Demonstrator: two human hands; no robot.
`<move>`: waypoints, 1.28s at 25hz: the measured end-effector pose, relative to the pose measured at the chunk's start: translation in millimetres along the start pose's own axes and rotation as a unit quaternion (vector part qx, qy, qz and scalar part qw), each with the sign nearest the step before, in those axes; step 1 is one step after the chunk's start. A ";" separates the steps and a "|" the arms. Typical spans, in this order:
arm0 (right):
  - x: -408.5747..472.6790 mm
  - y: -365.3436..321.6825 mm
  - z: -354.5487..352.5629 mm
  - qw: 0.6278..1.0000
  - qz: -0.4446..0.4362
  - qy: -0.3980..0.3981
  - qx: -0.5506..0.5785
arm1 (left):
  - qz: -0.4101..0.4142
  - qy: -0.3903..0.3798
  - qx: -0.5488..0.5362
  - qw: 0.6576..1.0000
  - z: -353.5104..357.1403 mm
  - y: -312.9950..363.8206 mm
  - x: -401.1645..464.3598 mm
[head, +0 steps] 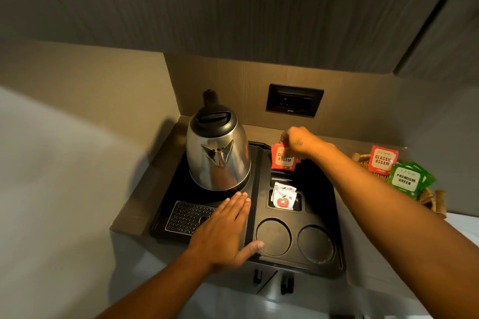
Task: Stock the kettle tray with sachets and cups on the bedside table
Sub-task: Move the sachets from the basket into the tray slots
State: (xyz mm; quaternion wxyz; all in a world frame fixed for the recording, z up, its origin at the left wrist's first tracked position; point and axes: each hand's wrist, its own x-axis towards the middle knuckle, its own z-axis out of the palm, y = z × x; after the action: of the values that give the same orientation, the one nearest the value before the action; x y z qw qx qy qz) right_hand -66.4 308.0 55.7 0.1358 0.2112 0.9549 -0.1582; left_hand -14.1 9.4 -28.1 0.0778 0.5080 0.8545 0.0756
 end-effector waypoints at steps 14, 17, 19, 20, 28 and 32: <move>-131.4 216.6 -6.4 0.939 0.282 0.177 -0.088 | -0.005 0.007 0.002 1.000 0.6 2.1 -2.1; -131.3 232.5 8.0 0.944 0.276 0.161 -0.083 | -0.007 0.009 0.004 1.000 2.0 1.1 -2.4; -129.1 238.8 9.8 0.942 0.278 0.171 -0.076 | -0.008 0.010 0.001 1.000 2.9 0.5 -1.6; -127.7 241.9 9.2 0.941 0.278 0.177 -0.079 | -0.008 0.010 -0.001 1.000 3.1 0.2 -1.3; -120.7 256.9 -21.6 0.923 0.297 0.194 0.152 | -0.012 0.010 0.004 1.000 2.6 -0.2 -1.0; -137.1 227.5 -63.8 0.939 0.226 0.235 0.111 | -0.011 0.007 0.002 1.000 0.9 0.9 -1.5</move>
State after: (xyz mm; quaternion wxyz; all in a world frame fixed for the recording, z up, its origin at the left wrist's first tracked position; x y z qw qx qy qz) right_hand 142.6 477.4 103.0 -0.0845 0.4667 0.8629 -0.1742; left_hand -12.4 8.6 -28.6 0.0719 0.4981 0.8607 0.0761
